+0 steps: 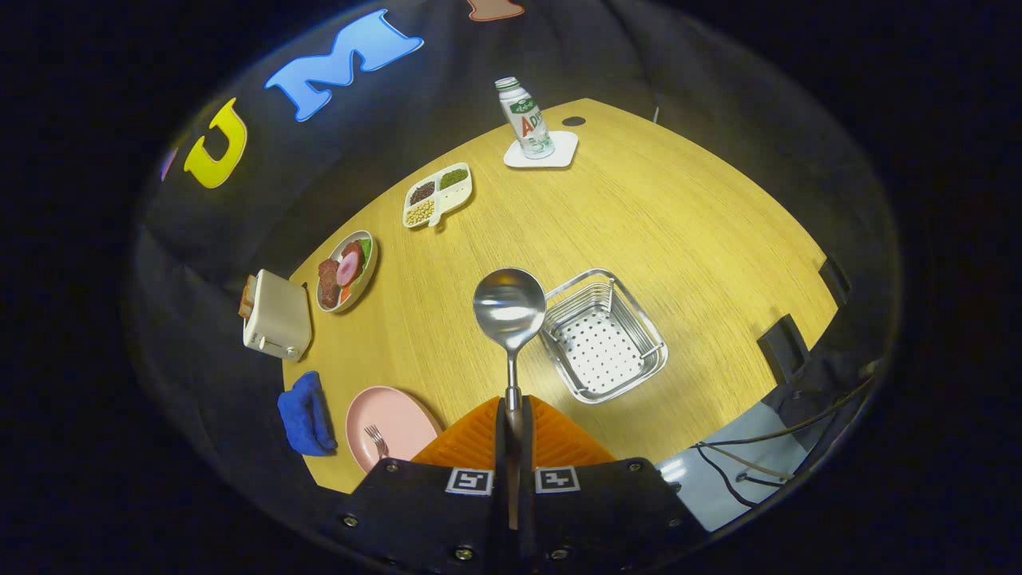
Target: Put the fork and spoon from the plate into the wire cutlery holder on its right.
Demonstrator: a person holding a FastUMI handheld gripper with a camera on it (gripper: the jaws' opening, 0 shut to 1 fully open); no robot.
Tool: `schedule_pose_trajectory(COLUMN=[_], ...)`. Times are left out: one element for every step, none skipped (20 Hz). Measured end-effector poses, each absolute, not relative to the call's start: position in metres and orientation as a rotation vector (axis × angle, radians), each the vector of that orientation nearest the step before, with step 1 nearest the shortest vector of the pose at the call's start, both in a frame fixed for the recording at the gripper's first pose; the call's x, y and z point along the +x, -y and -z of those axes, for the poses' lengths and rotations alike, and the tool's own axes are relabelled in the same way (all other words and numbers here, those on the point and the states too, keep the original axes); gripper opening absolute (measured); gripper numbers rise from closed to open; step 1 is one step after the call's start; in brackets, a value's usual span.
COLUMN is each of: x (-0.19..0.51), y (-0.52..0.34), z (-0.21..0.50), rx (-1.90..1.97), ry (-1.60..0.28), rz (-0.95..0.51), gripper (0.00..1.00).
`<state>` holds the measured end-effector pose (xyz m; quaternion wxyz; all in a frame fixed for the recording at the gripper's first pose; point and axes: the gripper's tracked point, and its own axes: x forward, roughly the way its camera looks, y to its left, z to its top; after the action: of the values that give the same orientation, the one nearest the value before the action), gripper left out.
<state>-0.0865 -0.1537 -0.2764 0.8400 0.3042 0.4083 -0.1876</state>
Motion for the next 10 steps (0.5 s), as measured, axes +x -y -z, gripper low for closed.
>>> schedule_pose_trajectory(x=[-0.090, -0.094, -0.096, -0.101, -0.105, -0.107, -0.109, -0.111, -0.114, -0.113], y=[0.159, 0.162, 0.166, 0.168, 0.171, 0.173, 0.176, 0.179, 0.181, 0.184], z=[0.279, 0.282, 0.285, 0.290, 0.293, 0.294, 0.295, 0.298, 0.299, 0.298], rx=[0.644, 0.650, 0.656, 0.657, 0.661, 0.667, 0.670, 0.668, 0.669, 0.671], ry=[-0.875, -0.887, -0.902, -0.923, -0.943, -0.953, -0.965, -0.981, -0.990, -0.995], rz=[0.406, 0.413, 0.419, 0.426, 0.432, 0.440, 0.449, 0.458, 0.467, 0.472], gripper=[0.05, 0.05, 0.05, 0.05, 0.05, 0.05, 0.05, 0.05, 0.05, 0.05])
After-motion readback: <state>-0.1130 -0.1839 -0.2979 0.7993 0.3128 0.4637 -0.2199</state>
